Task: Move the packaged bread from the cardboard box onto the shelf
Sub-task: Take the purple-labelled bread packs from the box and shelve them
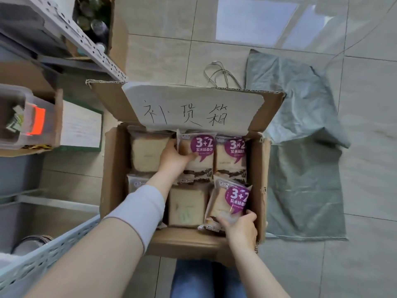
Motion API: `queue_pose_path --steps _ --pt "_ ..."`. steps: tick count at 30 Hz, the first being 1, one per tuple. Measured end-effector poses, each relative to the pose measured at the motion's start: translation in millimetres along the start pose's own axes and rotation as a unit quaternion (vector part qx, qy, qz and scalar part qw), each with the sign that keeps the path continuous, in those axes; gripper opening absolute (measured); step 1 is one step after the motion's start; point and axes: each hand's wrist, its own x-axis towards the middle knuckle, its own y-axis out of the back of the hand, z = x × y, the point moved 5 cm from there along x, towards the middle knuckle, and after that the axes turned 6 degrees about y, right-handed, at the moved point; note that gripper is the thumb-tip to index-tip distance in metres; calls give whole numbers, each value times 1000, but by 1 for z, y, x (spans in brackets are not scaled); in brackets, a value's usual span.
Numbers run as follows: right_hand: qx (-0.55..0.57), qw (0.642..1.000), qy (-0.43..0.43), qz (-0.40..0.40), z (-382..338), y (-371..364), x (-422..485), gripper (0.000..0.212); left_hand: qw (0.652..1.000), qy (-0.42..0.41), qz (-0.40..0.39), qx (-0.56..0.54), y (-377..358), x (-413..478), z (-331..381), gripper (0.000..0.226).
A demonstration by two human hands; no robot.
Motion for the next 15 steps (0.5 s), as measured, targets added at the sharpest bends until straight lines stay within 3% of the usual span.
queue_pose_path --steps 2,6,11,15 --pt "15 999 -30 -22 3 -1 3 89 1000 0 -15 -14 2 -3 3 63" --pt "21 996 -40 -77 6 -3 2 69 999 -21 -13 -36 5 -14 7 39" --pt "119 989 21 -85 7 12 -3 47 994 -86 16 -72 16 -48 9 49" --pt "202 966 90 -135 7 33 -29 39 983 -122 51 -125 46 -90 7 38"
